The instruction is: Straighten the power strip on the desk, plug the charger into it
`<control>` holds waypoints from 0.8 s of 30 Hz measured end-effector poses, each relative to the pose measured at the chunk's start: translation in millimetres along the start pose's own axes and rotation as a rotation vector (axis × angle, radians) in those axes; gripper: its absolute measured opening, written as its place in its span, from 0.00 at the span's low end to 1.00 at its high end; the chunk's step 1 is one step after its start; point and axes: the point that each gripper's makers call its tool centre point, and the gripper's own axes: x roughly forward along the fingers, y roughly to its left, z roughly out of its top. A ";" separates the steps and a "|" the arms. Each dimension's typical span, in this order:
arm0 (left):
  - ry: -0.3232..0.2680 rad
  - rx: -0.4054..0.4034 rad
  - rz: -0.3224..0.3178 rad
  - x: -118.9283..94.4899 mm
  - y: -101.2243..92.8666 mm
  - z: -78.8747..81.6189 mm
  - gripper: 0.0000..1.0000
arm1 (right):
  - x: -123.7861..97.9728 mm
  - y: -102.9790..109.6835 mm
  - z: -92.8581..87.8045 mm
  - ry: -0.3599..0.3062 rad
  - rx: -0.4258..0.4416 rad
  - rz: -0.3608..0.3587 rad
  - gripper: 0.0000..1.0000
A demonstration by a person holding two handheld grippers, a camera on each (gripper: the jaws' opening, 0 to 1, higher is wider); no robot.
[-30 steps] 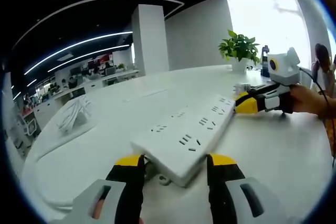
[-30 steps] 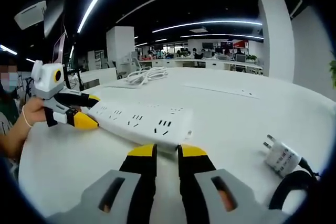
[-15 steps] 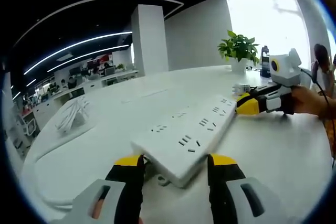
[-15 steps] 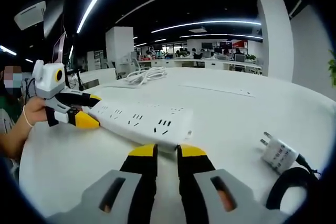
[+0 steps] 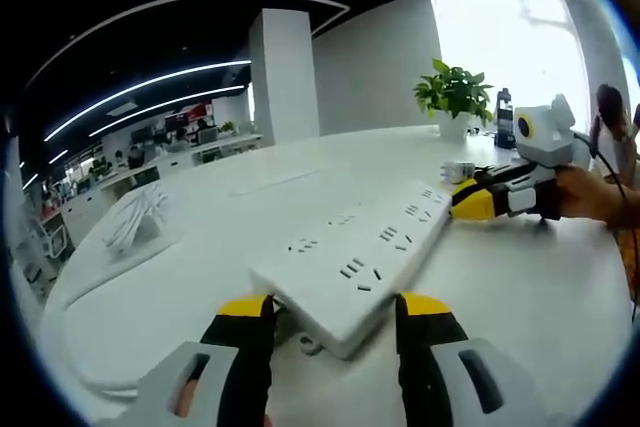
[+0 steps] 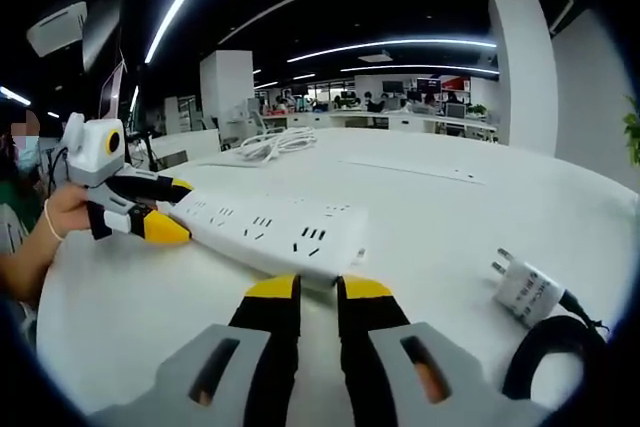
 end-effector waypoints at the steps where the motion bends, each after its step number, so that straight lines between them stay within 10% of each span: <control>1: 0.000 0.000 0.000 0.0 -0.1 0.0 0.49 | 0.0 -0.1 0.0 0.001 0.000 -0.001 0.13; 24: 0.000 -0.002 -0.011 0.5 -0.5 1.0 0.49 | -1.6 -1.0 -1.6 0.003 0.000 -0.008 0.12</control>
